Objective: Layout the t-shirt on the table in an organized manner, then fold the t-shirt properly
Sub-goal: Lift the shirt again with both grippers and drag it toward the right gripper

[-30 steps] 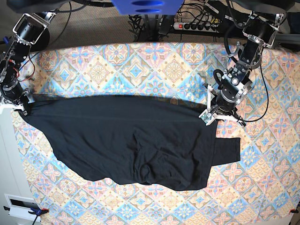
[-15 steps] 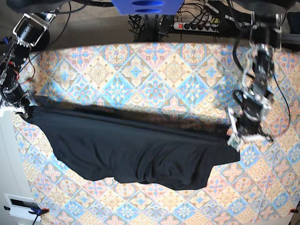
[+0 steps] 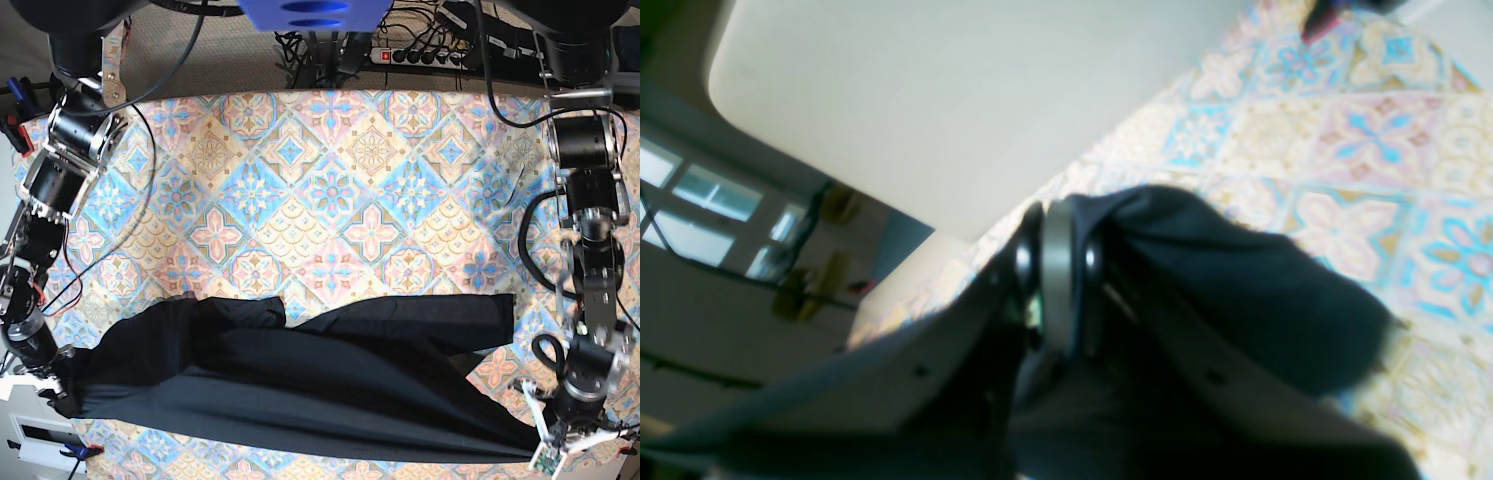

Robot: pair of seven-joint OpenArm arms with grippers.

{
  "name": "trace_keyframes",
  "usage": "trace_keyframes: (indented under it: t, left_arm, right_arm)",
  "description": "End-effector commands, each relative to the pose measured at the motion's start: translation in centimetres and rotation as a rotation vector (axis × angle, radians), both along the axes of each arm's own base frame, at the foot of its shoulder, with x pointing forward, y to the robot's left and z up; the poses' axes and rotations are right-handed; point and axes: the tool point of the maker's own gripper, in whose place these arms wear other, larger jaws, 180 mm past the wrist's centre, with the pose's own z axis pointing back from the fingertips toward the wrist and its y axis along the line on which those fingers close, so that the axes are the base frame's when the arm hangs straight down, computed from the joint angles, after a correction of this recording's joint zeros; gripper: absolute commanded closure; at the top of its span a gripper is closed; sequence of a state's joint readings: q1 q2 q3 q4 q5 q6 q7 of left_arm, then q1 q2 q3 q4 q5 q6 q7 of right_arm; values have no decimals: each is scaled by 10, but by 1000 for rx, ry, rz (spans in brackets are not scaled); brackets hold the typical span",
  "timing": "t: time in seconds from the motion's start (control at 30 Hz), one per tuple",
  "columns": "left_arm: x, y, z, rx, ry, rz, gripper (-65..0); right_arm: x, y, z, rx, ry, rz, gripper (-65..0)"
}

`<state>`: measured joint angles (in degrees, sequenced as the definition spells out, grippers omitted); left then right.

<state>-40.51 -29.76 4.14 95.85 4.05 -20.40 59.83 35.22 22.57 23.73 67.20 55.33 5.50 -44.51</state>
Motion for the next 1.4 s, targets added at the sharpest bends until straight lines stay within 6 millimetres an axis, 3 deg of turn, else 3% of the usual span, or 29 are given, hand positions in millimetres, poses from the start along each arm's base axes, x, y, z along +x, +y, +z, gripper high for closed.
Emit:
trace_keyframes:
  t: [0.0, 0.17, 0.3, 0.5, 0.67, 0.93, 1.13, 1.23, 1.37]
  left_arm:
    - [6, 10, 42, 12, -96, 29, 0]
    - [37, 12, 95, 11, -165, 15, 0]
    - [54, 25, 132, -15, -215, 26, 0]
    - [66, 35, 180, -19, -275, 34, 0]
    - [70, 43, 171, -29, -249, 51, 0]
    - [75, 33, 161, 34, -209, 36, 0]
    - [74, 35, 162, 38, -209, 42, 0]
    - [69, 48, 163, 49, -209, 65, 0]
    - [68, 50, 164, 51, -213, 66, 0]
  right_arm:
    - [7, -12, 40, -15, -99, -31, 0]
    - [28, -11, 71, 46, -180, -58, 0]
    - [53, 11, 92, 46, -212, -29, 0]
    - [74, 36, 142, -16, -286, 10, 0]
    - [76, 42, 195, -31, -375, 19, 0]
    - [73, 43, 238, -32, -447, 23, 0]
    - [70, 44, 242, -46, -442, 39, 0]
    - [70, 47, 239, -47, -421, 62, 0]
    - [58, 59, 255, -94, -455, 97, 0]
